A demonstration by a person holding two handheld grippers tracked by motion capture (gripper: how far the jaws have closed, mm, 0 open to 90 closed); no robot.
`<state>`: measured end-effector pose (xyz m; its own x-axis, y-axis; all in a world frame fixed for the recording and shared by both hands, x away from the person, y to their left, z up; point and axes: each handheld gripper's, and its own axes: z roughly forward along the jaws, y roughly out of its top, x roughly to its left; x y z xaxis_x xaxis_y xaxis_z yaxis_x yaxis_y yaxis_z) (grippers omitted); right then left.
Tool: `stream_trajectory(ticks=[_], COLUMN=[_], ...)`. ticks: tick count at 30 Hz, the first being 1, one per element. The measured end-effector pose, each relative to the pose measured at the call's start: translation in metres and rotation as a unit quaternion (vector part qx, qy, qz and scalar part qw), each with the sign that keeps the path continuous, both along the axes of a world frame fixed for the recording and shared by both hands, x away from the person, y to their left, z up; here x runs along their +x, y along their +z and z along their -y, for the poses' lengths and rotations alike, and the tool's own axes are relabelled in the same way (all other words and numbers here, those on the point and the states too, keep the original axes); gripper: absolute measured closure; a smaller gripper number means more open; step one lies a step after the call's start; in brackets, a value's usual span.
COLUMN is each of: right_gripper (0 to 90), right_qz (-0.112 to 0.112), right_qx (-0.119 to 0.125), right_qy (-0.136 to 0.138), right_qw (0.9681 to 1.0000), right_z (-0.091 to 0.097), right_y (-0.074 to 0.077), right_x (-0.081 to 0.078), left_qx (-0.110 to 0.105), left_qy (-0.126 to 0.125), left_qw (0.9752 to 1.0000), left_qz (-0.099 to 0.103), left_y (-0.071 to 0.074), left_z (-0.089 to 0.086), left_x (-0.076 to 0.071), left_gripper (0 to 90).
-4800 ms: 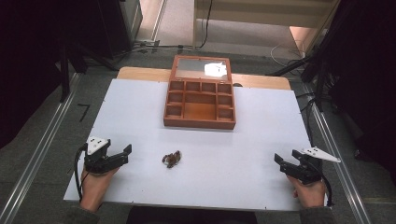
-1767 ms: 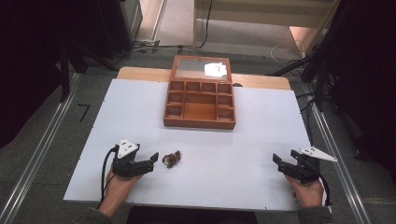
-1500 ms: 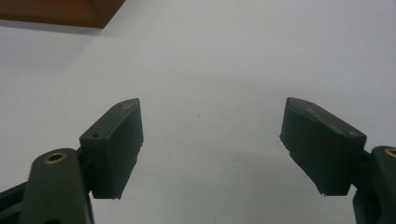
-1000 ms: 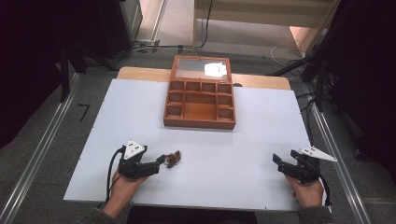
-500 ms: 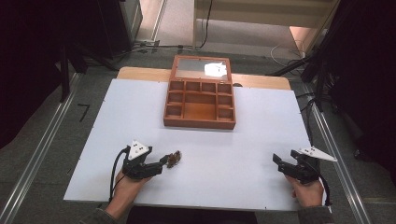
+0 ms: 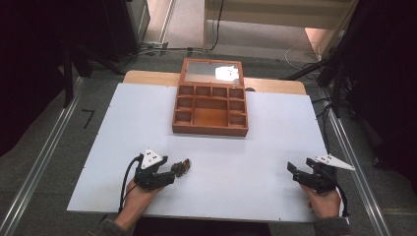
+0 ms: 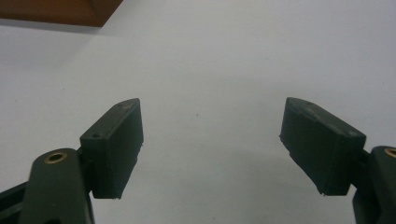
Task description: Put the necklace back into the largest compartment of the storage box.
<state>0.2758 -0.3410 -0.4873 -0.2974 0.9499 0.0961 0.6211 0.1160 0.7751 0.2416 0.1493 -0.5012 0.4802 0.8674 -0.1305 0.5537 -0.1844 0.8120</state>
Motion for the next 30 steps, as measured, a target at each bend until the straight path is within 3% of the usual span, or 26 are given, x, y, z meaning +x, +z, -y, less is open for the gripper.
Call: stream_trajectory(ticks=[13,20,27,30], right_gripper=[19.5,19.6,19.8,19.8], right_qz=[0.0,-0.002,-0.002,-0.003], right_qx=[-0.001,0.001,0.001,0.001], right_qy=[0.0,-0.002,-0.002,-0.002], right_qw=[1.0,1.0,1.0,1.0], right_z=[0.0,0.0,0.0,0.0], right_y=[0.0,0.0,-0.001,0.0], right_x=[0.0,0.0,0.0,0.0], left_qx=[-0.001,-0.004,0.001,-0.006], left_qy=[-0.021,-0.035,-0.047,-0.048], left_qw=[0.9998,0.9993,0.9988,0.9987], left_qz=[-0.005,-0.012,-0.017,-0.02], left_y=[-0.003,-0.005,-0.006,-0.006], left_z=[0.008,0.011,0.015,0.013], left_x=[0.004,0.006,0.007,0.008], left_gripper=[54.9,65.5,83.1,85.1])
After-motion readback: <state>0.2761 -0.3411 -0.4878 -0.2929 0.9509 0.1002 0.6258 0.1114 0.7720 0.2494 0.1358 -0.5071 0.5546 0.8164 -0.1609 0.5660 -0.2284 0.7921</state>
